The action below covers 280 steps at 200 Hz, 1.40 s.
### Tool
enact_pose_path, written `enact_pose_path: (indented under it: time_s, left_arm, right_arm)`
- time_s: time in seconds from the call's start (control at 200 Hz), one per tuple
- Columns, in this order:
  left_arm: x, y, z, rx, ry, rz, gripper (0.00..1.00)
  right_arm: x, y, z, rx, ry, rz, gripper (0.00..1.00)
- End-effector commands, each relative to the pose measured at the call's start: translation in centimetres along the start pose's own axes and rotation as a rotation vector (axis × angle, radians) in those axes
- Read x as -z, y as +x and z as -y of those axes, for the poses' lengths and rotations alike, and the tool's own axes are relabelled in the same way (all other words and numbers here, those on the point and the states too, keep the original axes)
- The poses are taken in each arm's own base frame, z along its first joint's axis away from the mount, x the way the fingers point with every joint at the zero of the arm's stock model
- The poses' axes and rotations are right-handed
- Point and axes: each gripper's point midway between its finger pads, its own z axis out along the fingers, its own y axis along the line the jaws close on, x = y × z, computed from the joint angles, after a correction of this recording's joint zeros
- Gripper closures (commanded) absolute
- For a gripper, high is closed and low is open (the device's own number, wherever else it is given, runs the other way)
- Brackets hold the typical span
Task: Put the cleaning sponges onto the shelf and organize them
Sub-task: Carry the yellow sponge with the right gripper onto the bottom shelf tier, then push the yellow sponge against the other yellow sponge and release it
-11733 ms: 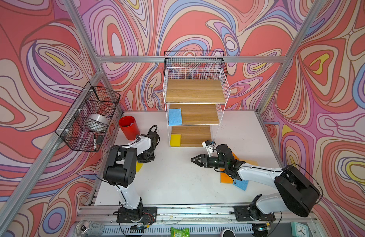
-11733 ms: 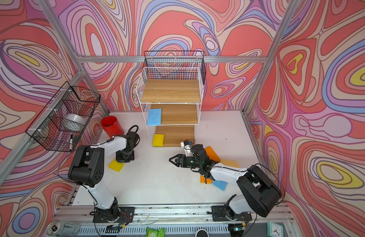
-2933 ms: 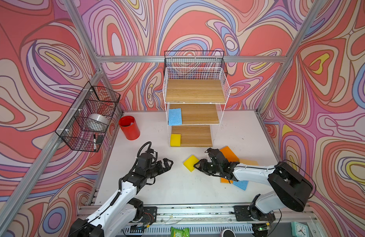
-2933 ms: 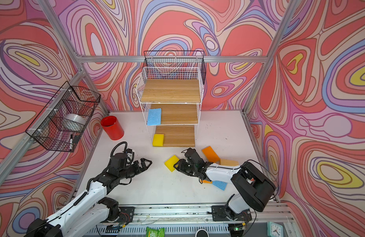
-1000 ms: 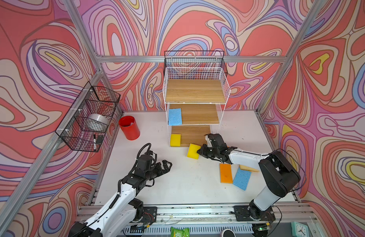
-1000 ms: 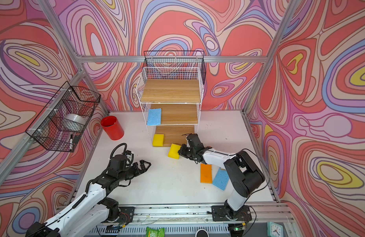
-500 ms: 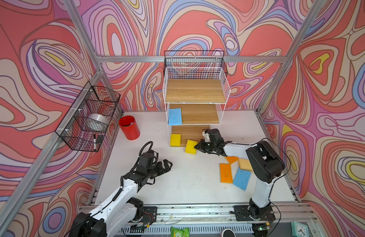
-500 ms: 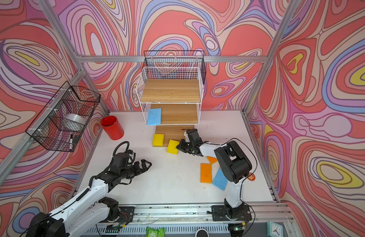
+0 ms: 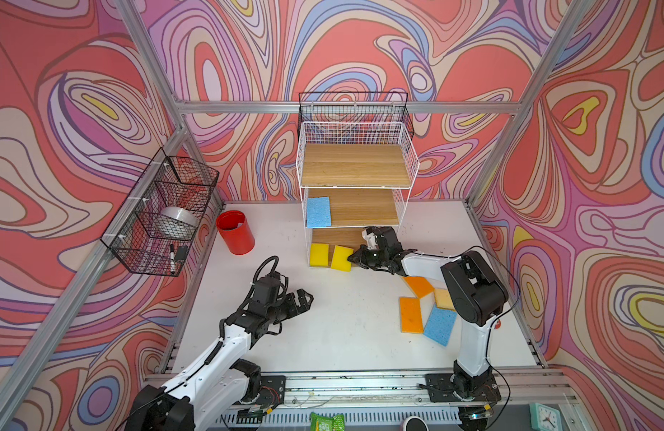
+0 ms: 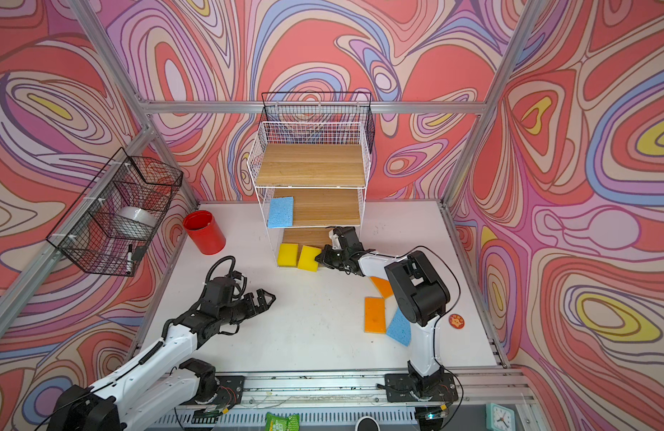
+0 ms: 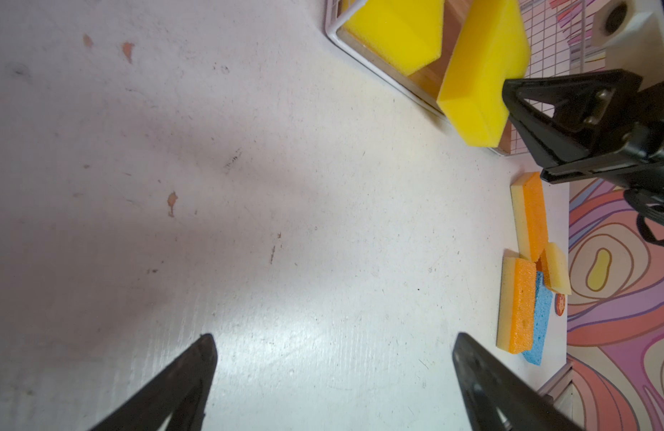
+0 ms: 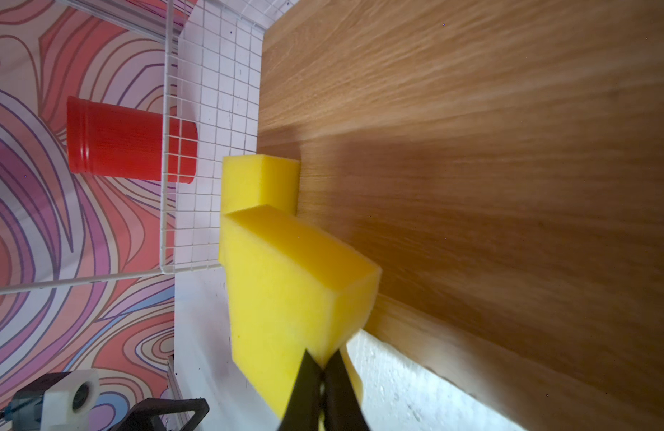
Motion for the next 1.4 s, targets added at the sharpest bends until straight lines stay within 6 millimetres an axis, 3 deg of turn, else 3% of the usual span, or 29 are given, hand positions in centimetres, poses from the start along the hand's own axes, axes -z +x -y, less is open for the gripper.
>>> enact_pose_path:
  time_s: [0.0,0.501,0.701,0.791,1.397]
  left_arm:
    - [0.2,-1.1,0.5,-0.016,0.004,0.031,0.0]
    - [0.1,-0.9,0.3,-0.014,-0.004,0.023,0.0]
    - [0.1,-1.0,0.4,-0.016,-0.002,0.023,0.0]
    - [0.1,-0.9,0.3,-0.016,-0.007,0.02,0.0]
    - [1.3,-0.7,0.9,-0.008,0.033,0.046,0.0]
  right_arm:
    - [-0.3,-1.2,0.4,0.027,0.02,0.004,0.96]
    - [-1.6,-2.7,0.1,0.041,0.007,0.003,0.95]
    - [-1.8,-2.9,-0.1,0.041,-0.009,0.01,0.67]
    - [-1.6,-2.9,-0.2,0.043,-0.015,0.014,0.59]
    - [1.8,-0.6,-0.4,0.052,-0.025,0.048,0.42]
